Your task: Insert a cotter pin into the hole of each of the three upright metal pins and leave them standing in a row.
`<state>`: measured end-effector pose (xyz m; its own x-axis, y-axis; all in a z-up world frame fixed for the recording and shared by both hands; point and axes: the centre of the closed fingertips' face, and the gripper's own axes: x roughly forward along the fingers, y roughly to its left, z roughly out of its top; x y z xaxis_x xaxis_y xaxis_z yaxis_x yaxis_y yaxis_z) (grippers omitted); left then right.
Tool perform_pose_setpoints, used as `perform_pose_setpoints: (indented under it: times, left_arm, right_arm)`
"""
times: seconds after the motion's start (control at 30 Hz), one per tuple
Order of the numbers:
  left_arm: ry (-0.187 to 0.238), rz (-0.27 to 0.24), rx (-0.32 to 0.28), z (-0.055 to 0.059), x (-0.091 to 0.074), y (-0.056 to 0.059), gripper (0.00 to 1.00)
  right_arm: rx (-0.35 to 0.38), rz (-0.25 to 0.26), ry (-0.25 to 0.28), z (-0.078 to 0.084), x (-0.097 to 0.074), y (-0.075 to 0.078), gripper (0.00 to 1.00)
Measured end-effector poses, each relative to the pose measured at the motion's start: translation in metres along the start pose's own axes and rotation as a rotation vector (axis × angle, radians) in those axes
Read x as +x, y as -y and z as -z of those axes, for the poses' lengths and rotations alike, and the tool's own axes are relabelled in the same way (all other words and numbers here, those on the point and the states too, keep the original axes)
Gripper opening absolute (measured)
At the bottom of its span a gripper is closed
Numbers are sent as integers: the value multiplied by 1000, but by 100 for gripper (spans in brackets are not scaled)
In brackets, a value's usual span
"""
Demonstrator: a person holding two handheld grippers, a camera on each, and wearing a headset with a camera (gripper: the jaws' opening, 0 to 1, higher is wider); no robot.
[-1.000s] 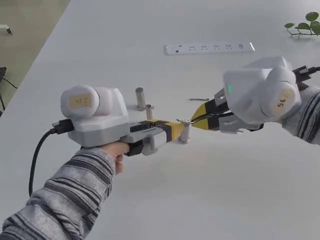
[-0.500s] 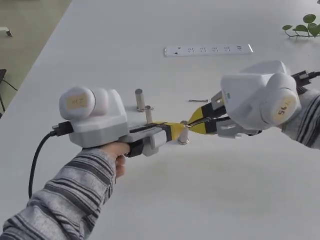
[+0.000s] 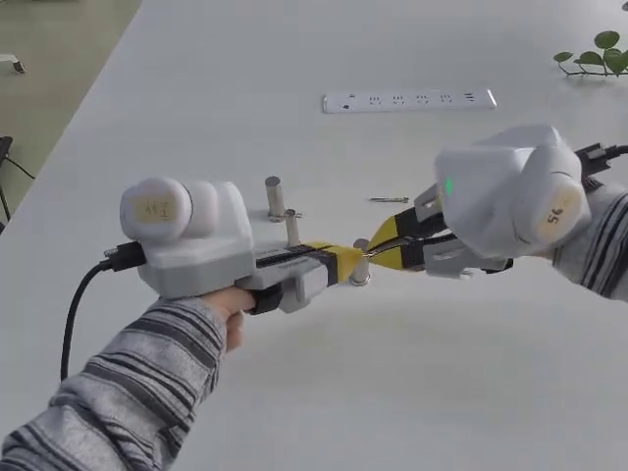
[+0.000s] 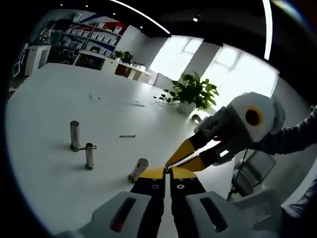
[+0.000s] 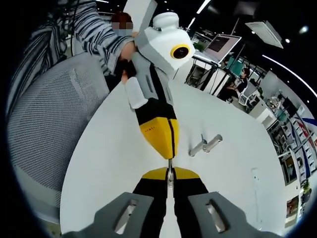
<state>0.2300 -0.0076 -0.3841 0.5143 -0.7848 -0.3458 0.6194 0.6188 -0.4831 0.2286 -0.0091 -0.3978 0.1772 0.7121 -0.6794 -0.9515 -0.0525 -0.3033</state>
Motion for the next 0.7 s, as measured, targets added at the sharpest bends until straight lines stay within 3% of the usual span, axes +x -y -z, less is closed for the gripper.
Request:
perform_pose_setpoints:
  times: [0.17, 0.43, 0.7]
  left_arm:
    - [-15, 12, 93, 3, -3, 1, 0]
    - [-13, 53, 230, 3, -11, 7, 0]
    - [-20, 132, 324, 6, -17, 19, 0]
  right_arm:
    - [152, -15, 28, 6, 0, 0, 3]
    - [410, -76, 121, 5, -5, -6, 6]
    - [528, -154, 188, 1, -5, -21, 8]
